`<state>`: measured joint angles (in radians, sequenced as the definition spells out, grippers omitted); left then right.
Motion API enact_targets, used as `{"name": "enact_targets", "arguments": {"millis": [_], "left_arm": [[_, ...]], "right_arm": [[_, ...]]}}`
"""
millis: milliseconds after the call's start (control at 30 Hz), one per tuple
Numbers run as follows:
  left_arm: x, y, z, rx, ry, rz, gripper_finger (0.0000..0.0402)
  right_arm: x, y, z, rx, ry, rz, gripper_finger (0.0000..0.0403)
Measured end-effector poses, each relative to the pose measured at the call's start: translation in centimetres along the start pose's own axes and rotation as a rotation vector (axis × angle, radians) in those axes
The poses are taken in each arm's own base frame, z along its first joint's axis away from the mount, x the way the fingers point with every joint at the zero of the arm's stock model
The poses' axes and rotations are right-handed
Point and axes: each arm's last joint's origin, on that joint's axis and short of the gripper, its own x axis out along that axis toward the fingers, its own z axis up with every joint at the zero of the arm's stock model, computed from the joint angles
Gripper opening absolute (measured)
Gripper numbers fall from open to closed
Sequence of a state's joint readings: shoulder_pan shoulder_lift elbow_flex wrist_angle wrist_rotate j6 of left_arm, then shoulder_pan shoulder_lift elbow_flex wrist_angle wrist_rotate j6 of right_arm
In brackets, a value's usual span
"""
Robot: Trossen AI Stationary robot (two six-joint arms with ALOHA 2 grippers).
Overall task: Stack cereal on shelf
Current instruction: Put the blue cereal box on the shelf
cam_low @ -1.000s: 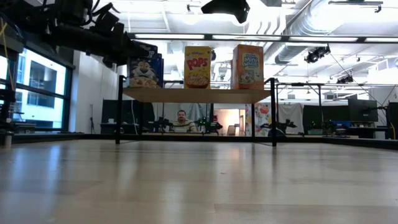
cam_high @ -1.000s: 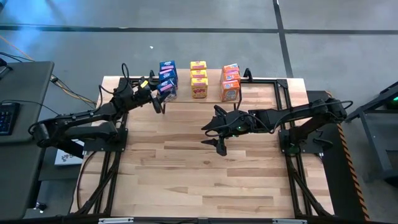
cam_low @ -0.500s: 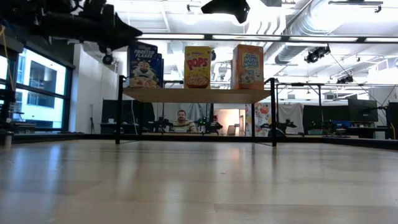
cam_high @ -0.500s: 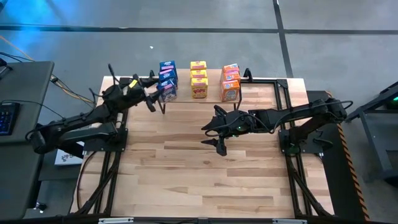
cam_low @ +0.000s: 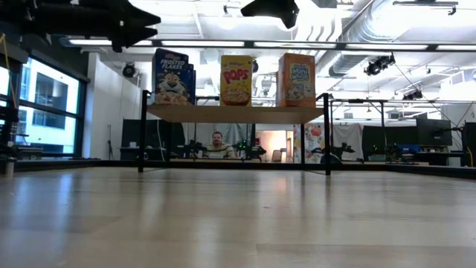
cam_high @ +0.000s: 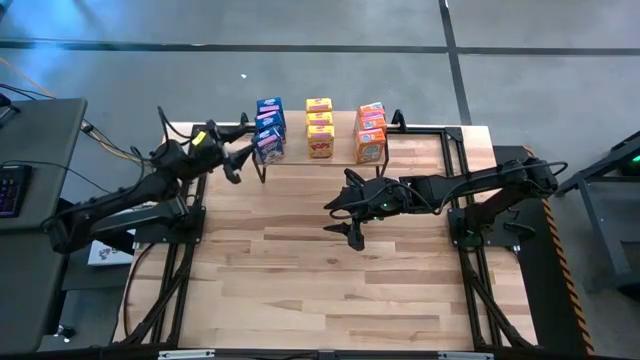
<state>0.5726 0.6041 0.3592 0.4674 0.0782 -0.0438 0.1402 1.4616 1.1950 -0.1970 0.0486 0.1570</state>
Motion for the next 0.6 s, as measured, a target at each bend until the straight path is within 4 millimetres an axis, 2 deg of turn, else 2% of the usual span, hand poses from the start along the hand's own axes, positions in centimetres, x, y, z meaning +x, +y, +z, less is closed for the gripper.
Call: {"name": "enact_targets", "arguments": {"millis": [167, 367, 600], "left_arm": [[-0.8, -0.7, -0.2, 0.041, 0.06, -0.117, 0.0242], [-1.6, -1.2, -1.3, 0.016, 0.197, -0.152, 0.0242], [-1.9, -1.5, -1.9, 0.013, 0.267, -0.143, 0.0242]], "right_arm": [[0.0, 0.0, 0.0, -0.007, 0.0, 0.0, 0.0259], [0.0, 0.0, 0.0, -0.008, 0.0, 0.0, 0.0259], [0.0, 0.0, 0.0, -0.026, 0.0, 0.0, 0.0259]]}}
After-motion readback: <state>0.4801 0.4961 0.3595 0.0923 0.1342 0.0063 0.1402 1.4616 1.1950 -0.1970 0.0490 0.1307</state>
